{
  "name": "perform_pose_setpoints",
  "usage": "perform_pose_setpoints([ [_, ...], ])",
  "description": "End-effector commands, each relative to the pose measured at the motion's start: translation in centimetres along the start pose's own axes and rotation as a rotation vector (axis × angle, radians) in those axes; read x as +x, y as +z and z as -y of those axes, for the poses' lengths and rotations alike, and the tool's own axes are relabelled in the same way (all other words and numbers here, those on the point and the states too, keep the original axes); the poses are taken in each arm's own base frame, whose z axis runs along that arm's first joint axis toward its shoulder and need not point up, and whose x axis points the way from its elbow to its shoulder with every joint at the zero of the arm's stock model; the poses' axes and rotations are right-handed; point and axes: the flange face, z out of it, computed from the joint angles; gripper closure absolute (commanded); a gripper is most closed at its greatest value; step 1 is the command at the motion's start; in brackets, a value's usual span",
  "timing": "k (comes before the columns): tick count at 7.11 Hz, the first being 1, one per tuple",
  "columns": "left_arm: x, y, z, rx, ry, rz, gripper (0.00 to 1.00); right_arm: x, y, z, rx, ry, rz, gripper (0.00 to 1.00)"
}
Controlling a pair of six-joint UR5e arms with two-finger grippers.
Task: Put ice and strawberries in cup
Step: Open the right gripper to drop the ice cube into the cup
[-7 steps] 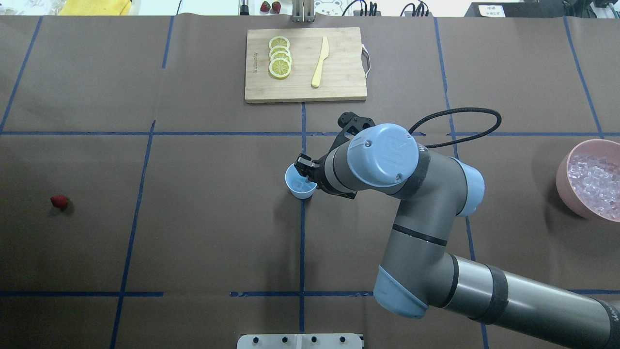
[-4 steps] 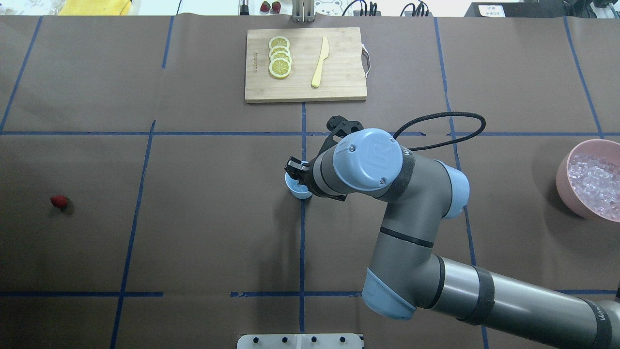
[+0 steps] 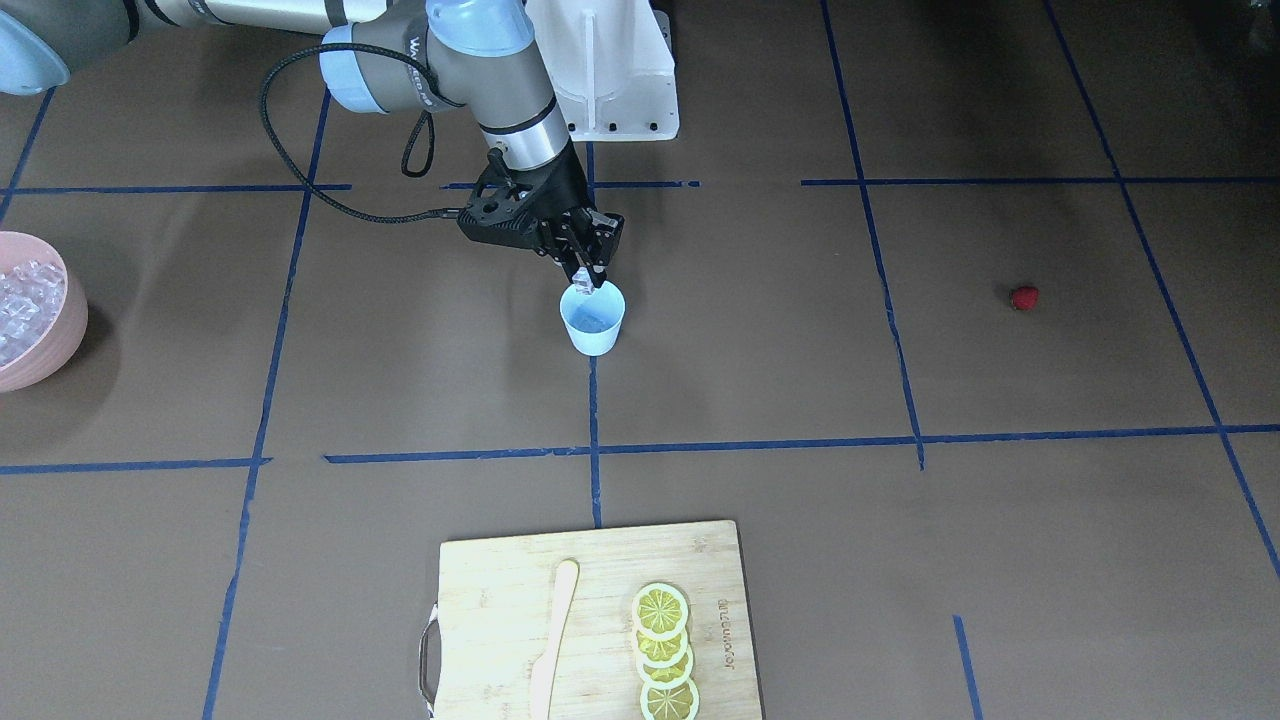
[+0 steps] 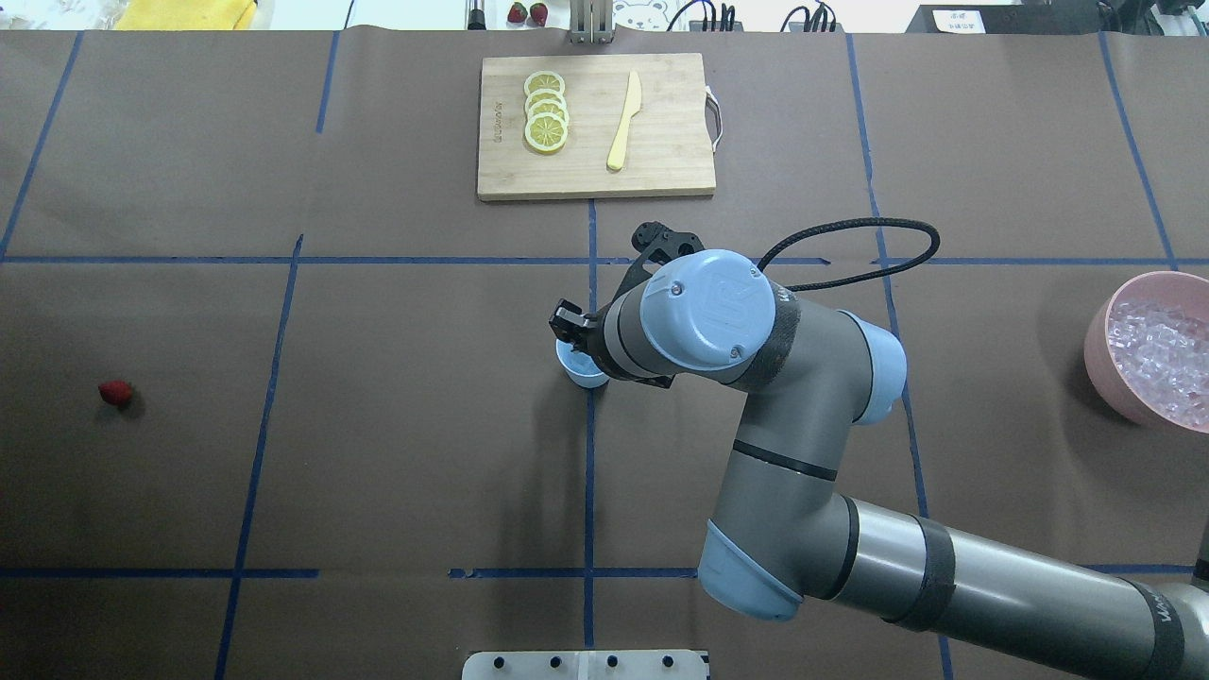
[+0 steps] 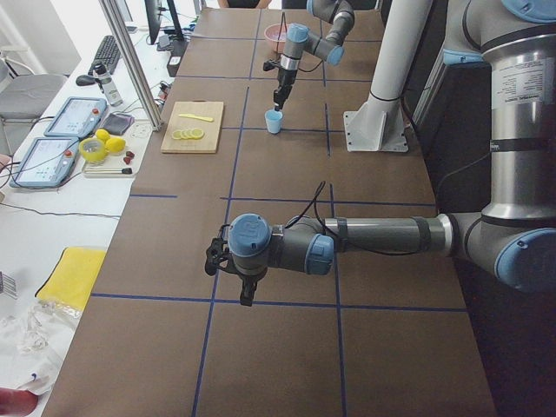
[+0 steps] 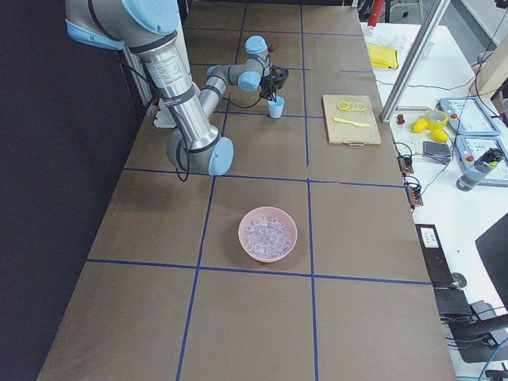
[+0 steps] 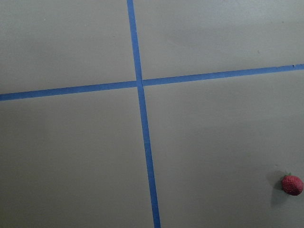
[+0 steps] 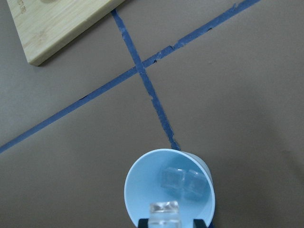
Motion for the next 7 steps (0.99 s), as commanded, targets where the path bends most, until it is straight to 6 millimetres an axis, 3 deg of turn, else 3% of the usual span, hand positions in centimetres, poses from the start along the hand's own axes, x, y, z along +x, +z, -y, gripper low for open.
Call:
perform_pose_setpoints([
  [1, 0.0, 0.0, -0.1, -0.001, -0.001, 0.0, 0.0, 0.0, 0.1, 0.0, 0.001, 0.002, -0.003, 0.37],
  [3, 0.0, 0.0, -0.1, -0.001, -0.003, 0.0, 0.0, -0.1, -0.2, -0.1, -0.004, 0.002, 0.006, 0.37],
  [4, 1.5, 1.1, 0.4, -0.021, -0.035, -0.004, 0.0, 0.2, -1.2, 0.5, -0.001, 0.003, 0.016, 0.37],
  [5, 4.5, 3.1, 1.2, -0.014, -0.061, -0.01, 0.0, 2.5, -4.8, 2.7, -0.005, 0.015, 0.042, 0.33],
  [6, 7.7, 4.8, 1.7, 0.013, -0.099, -0.039, 0.0, 7.6, -8.3, 5.8, -0.046, 0.023, 0.028, 0.24],
  [7, 10.3, 6.9, 1.9, 0.03, -0.096, -0.021, 0.0, 10.7, -11.1, 9.1, -0.066, 0.016, 0.016, 0.01],
])
